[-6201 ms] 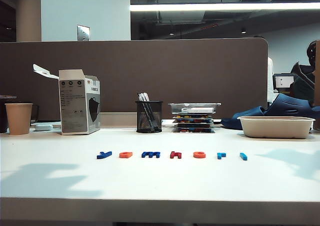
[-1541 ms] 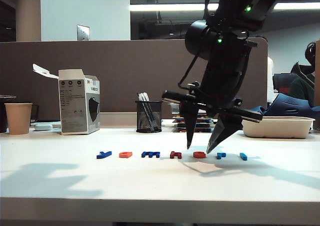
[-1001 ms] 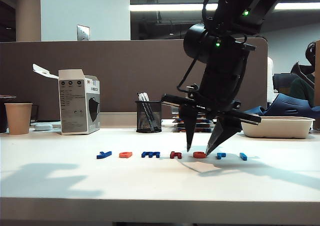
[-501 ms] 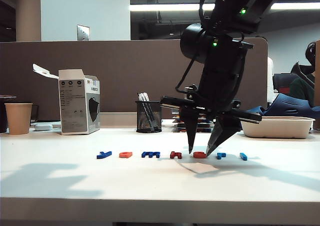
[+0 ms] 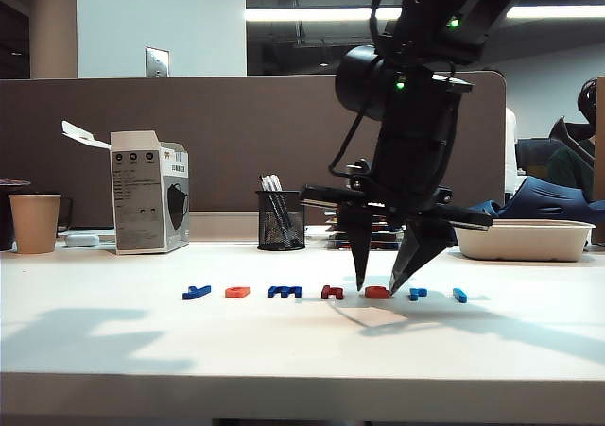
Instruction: Select the appropriate letters from the row of letter magnets placed on the table to arrange into the word "car".
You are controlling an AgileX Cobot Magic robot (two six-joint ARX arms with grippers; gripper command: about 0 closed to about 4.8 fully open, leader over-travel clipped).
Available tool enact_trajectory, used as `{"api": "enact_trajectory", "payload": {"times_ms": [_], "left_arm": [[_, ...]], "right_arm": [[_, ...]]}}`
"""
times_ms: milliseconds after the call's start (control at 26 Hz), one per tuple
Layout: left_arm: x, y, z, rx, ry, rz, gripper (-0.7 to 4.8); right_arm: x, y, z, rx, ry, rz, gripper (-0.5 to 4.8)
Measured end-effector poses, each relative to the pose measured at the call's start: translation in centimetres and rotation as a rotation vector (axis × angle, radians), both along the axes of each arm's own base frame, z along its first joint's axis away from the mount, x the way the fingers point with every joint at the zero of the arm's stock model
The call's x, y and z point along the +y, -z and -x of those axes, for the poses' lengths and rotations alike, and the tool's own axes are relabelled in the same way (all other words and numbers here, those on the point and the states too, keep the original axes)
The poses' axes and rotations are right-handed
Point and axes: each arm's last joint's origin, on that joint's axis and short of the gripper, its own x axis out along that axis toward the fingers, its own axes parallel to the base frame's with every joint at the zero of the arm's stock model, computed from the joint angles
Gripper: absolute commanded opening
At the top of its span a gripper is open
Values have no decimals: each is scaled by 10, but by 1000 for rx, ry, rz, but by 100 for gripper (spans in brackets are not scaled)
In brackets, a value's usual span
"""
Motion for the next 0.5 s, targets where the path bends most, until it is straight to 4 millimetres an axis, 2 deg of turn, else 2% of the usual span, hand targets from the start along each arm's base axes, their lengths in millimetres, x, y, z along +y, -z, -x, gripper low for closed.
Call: {"api": "enact_trajectory", "payload": {"times_ms": [501], "left_arm": [[0, 0, 0, 0, 0, 0, -5]], "right_arm": [[4, 2, 3, 5, -12, 19, 165]]}}
